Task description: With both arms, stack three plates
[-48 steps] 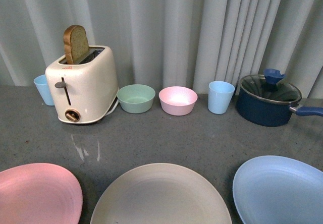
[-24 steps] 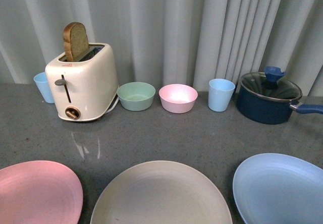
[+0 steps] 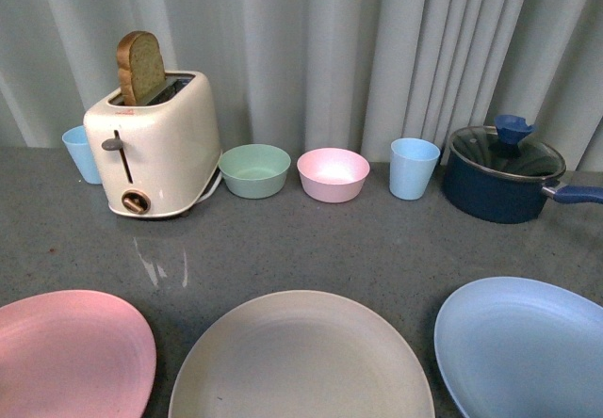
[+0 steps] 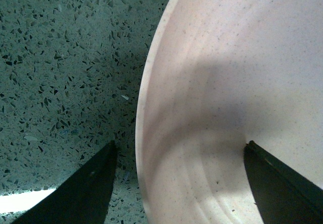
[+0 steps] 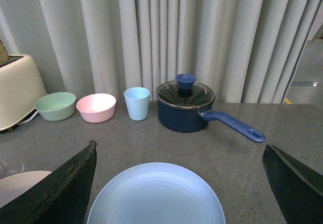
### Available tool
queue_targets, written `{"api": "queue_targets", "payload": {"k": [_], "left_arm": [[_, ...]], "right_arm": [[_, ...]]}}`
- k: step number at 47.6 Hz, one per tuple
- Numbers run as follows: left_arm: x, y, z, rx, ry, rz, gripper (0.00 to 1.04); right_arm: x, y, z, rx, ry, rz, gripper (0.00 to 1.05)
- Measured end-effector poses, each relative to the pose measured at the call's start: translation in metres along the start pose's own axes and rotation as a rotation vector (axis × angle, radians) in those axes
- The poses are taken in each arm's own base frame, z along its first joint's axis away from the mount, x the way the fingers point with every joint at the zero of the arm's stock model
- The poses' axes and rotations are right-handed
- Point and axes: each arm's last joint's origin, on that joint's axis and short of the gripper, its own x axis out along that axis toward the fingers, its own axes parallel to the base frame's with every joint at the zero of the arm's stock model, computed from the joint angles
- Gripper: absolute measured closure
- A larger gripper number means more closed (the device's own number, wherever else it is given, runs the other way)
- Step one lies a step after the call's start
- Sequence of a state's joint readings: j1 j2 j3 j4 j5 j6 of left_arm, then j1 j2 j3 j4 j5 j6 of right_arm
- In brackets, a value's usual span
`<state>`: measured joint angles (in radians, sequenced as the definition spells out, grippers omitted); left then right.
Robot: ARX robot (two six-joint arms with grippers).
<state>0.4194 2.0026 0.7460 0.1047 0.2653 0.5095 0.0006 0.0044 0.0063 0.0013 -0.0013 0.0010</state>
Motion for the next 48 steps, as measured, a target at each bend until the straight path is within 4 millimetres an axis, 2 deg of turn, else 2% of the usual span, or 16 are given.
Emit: {"api": "queue_targets", "payload": {"k": [3, 6, 11, 22, 36, 48], "left_arm": [[0.001, 0.001, 0.001, -0.024, -0.004, -0.009, 0.46], [0.000, 0.001, 0.001, -0.033, -0.003, -0.015, 0.53], [-0.001, 0.006, 0.003, -0.061, -0.003, -0.016, 0.71], [-0.007, 0.022, 0.004, -0.132, -0.008, -0.024, 1.00], [-0.018, 0.038, -0.001, -0.246, -0.004, -0.047, 1.00], [-0.055, 0.069, 0.018, -0.344, -0.062, -0.035, 1.01]], "right_arm": [[0.000, 0.000, 0.000, 0.000, 0.000, 0.000, 0.07], [0.000, 0.000, 0.000, 0.000, 0.000, 0.000, 0.07], [0.000, 0.000, 0.000, 0.000, 0.000, 0.000, 0.07], [0.000, 0.000, 0.000, 0.000, 0.000, 0.000, 0.07], [0.000, 0.000, 0.000, 0.000, 0.000, 0.000, 0.07], [0.000, 0.000, 0.000, 0.000, 0.000, 0.000, 0.07]]}}
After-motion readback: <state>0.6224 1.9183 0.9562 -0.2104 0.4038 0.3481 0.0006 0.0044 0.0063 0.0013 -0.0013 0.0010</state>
